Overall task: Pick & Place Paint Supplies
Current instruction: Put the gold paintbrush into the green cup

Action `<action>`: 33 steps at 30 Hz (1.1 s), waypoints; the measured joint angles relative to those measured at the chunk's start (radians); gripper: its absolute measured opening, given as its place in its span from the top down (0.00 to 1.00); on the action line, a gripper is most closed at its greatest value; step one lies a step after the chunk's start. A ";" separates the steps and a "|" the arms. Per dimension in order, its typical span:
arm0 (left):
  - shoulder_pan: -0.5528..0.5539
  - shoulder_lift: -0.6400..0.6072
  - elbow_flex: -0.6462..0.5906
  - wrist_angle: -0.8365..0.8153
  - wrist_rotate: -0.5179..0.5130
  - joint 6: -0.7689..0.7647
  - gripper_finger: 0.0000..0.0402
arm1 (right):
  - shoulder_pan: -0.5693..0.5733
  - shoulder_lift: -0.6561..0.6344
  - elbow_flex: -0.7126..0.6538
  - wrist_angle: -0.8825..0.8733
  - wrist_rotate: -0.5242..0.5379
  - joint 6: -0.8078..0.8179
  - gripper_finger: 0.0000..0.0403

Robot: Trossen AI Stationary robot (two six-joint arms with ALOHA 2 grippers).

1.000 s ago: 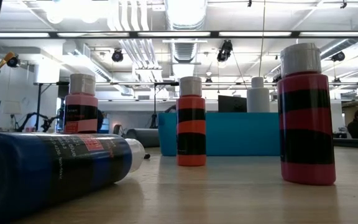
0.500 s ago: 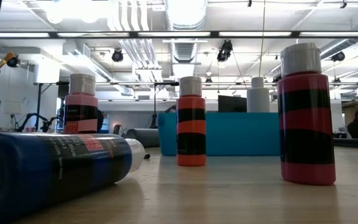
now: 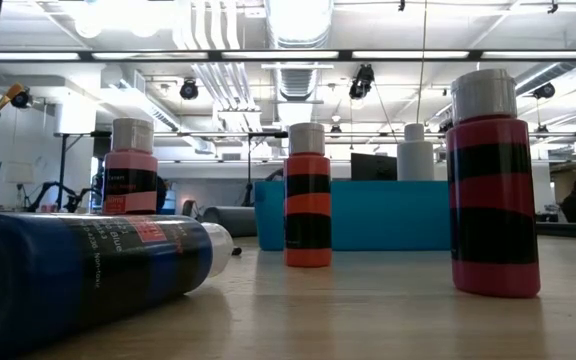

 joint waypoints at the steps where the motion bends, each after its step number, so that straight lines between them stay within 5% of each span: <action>1: 0.000 0.000 0.000 0.005 0.005 -0.003 0.55 | 0.000 0.000 0.000 0.000 0.000 0.000 0.97; 11: 0.000 0.000 0.000 0.010 0.006 -0.018 0.66 | 0.000 0.000 0.000 -0.017 0.001 0.005 0.97; 21: 0.000 0.000 0.000 -0.011 0.010 -0.031 0.95 | 0.000 0.000 0.000 -0.018 0.004 0.012 0.97; 28: 0.001 -0.002 0.000 -0.020 0.015 -0.034 0.96 | 0.000 -0.001 0.000 -0.024 0.003 0.024 0.96; 33: 0.010 -0.041 0.000 -0.129 0.018 -0.027 0.96 | 0.002 -0.035 -0.001 -0.049 0.007 0.048 0.85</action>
